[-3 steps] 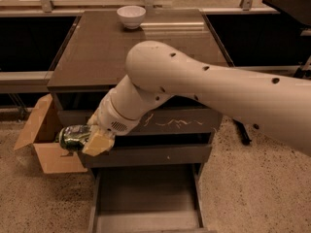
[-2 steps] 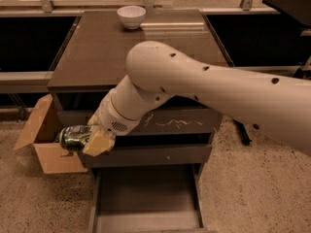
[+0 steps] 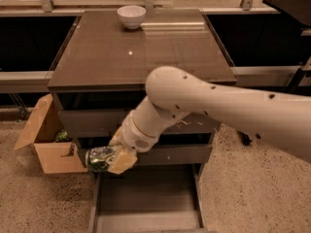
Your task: Place green can into bottom drawer
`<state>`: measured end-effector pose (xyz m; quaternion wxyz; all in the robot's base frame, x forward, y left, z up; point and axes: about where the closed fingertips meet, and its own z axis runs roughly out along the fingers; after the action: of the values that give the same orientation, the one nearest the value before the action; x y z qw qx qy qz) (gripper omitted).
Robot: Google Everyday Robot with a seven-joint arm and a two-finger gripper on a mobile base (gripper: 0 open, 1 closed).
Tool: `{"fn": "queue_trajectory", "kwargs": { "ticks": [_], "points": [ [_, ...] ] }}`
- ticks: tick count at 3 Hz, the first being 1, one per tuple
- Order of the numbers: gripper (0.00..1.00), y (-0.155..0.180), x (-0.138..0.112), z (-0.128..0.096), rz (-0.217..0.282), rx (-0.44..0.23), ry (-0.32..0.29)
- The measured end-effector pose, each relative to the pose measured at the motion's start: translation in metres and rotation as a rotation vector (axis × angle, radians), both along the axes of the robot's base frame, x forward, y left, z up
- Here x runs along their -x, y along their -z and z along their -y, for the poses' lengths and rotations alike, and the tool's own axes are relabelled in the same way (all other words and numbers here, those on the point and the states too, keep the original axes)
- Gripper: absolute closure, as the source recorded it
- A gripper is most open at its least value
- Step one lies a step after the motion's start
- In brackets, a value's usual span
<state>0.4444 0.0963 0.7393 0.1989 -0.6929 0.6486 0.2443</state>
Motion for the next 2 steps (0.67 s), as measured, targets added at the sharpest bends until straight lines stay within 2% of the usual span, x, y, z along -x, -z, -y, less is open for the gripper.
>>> {"fn": "queue_trajectory", "kwargs": {
  "ticks": [1, 2],
  "points": [
    [1.00, 0.037, 0.006, 0.025, -0.048, 0.025, 0.001],
    [1.00, 0.081, 0.013, 0.047, -0.095, 0.004, 0.010]
  ]
}}
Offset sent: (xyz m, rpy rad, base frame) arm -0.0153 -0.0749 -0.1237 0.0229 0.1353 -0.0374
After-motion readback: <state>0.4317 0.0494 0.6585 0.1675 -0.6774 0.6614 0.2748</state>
